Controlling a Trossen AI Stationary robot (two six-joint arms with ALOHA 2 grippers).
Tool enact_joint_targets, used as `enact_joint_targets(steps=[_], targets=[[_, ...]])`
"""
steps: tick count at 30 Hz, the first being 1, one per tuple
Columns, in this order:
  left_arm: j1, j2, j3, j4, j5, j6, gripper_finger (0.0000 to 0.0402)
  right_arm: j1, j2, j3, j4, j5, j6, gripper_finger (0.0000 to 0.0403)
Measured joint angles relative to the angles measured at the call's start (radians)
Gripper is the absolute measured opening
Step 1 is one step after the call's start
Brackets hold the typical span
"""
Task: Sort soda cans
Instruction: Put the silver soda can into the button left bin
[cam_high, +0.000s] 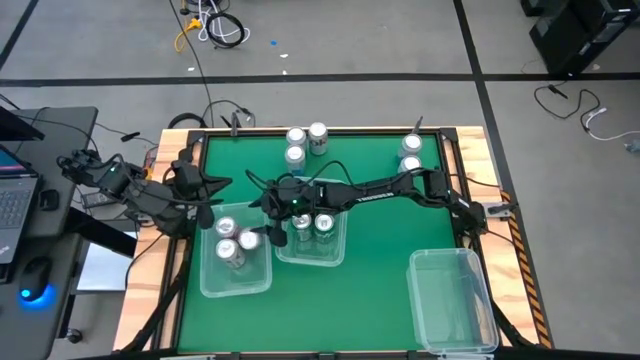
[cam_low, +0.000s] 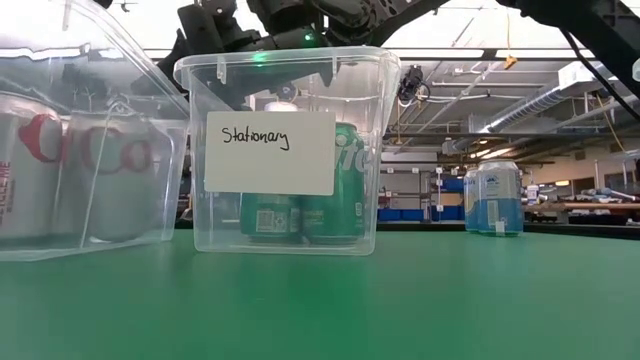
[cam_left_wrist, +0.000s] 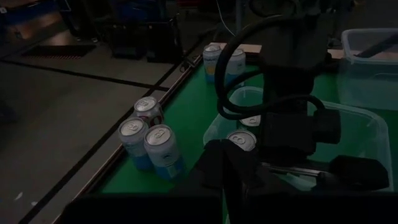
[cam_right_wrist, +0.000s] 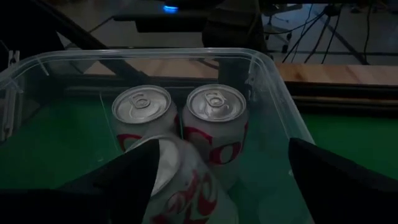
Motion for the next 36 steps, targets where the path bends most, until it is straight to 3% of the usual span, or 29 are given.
enact_joint_targets(steps=[6, 11, 18, 24, 31, 36], targets=[[0.0, 0.0, 0.0, 0.0, 0.0, 0.0, 0.0, 0.0, -0.014, 0.025, -0.065, 0.004, -0.006, 0.0311], [0.0, 0.0, 0.0, 0.0, 0.001, 0.0, 0.0, 0.008, -0.017, 0.122, -0.235, 0.005, -0.077, 0.0252], [0.0, 0.005, 0.0, 0.0, 0.021, -0.001, 0.0, 0.046, -0.022, 0.197, -0.436, -0.1, -0.157, 0.0178], [0.0, 0.033, 0.0, 0.0, 0.075, -0.002, 0.0, 0.063, -0.034, 0.205, -0.526, -0.102, -0.221, 0.0129], [0.0, 0.114, 0.0, -0.001, 0.177, 0.0, 0.0, 0.065, -0.112, 0.205, -0.723, -0.081, -0.311, 0.0013], [0.0, 0.196, 0.0, 0.001, 0.273, -0.007, 0.0, 0.047, -0.172, 0.177, -0.874, -0.018, -0.329, 0.0004]])
